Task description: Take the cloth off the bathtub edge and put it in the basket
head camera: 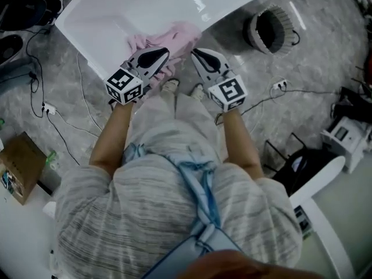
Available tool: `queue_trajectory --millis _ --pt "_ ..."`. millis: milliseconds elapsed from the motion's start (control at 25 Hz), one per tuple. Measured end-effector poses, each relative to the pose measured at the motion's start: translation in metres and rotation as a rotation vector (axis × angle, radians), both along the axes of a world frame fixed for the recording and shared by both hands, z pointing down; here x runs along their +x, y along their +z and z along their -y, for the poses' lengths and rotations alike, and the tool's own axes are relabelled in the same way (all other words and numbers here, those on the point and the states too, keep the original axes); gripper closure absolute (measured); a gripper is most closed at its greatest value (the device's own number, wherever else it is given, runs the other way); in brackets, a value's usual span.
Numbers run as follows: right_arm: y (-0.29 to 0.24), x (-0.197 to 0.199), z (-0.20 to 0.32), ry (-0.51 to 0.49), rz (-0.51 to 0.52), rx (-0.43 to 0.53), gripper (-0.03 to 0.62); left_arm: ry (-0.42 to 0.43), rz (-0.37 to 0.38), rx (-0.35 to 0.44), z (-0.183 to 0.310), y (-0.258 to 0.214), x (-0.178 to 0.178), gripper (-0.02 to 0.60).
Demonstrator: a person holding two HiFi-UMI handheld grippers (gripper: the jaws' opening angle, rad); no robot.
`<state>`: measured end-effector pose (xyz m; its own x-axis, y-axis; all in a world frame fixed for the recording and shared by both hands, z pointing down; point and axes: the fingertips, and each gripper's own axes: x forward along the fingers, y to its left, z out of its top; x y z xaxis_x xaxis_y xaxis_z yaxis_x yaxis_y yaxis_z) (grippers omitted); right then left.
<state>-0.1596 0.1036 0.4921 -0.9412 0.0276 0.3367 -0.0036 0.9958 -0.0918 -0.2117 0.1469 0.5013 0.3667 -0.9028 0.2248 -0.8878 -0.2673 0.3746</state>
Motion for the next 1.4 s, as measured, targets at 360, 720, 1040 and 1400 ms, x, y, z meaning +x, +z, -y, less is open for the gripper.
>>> queue_trajectory --millis 360,720,1040,1400 --pt "0.045 -0.051 -0.023 -0.241 -0.117 0.021 0.556 -0.062 0.023 -0.095 -0.024 0.045 -0.023 0.523" --pt "0.131 -0.074 -0.029 -0.494 -0.332 0.088 0.435 0.03 0.132 -0.319 -0.051 0.131 -0.029 0.349" --pt "0.222 -0.079 -0.025 -0.765 -0.61 0.214 0.274 0.09 0.166 -0.522 -0.071 0.208 -0.04 0.256" --pt "0.333 -0.051 0.027 -1.02 -1.001 0.463 0.255 0.22 0.204 -0.833 -0.13 0.311 -0.034 0.169"
